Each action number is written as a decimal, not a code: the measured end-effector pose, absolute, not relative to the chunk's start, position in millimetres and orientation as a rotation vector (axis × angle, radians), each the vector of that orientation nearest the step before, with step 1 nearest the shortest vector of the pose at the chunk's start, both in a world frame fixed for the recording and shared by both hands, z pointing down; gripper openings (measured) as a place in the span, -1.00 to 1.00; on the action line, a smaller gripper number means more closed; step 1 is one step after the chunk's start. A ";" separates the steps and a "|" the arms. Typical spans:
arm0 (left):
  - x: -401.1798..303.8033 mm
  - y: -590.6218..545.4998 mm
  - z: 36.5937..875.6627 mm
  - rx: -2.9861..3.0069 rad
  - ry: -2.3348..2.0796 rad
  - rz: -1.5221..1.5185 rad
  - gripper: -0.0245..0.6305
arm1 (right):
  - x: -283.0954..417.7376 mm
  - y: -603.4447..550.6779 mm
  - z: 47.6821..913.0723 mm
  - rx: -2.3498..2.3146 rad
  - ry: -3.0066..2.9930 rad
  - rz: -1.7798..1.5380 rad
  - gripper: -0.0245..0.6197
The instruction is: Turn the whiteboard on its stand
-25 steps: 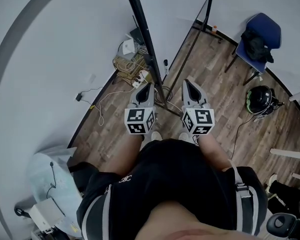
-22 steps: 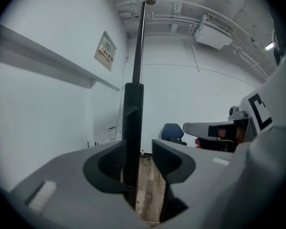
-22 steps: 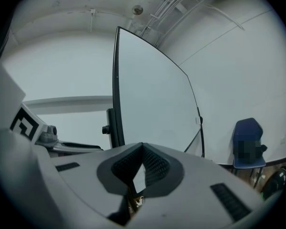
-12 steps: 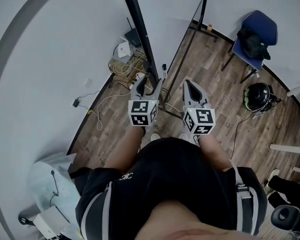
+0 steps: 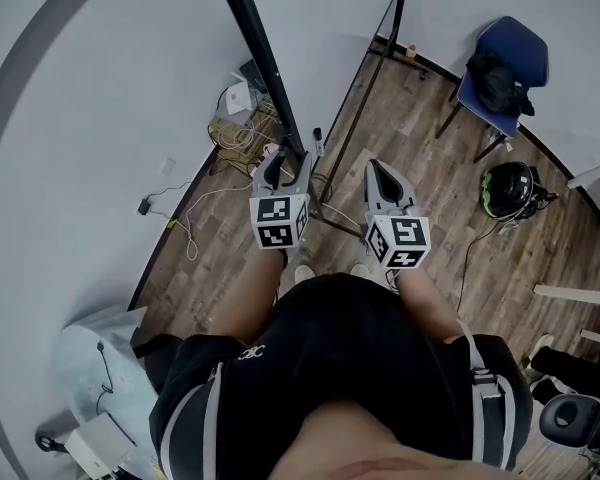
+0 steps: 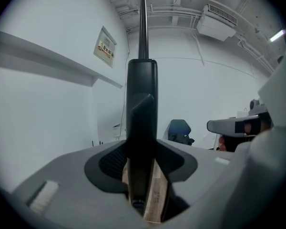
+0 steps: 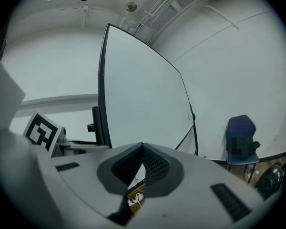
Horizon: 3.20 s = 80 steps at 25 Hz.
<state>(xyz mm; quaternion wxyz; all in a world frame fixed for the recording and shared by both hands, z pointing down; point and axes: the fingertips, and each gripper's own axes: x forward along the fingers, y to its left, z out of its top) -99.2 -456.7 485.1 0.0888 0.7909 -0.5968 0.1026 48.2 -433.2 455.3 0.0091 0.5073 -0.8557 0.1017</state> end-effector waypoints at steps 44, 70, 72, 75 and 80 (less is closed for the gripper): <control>-132.3 -330.5 486.1 2.411 -1.821 0.218 -0.36 | 7.5 -320.0 468.9 1.313 -2.810 0.352 -0.91; -154.1 -220.7 488.6 2.475 -1.775 0.196 -0.38 | 23.6 -181.2 466.6 1.465 -2.718 0.294 -0.91; -155.2 -211.6 487.8 2.476 -1.767 0.203 -0.38 | 21.8 -178.2 462.4 1.454 -2.733 0.285 -0.91; -156.9 -196.5 486.6 2.473 -1.763 0.210 -0.38 | 18.6 -174.0 458.5 1.433 -2.749 0.273 -0.91; -167.2 -167.9 487.7 2.477 -1.753 0.214 -0.38 | 3.8 -162.9 456.6 1.376 -2.771 0.248 -0.91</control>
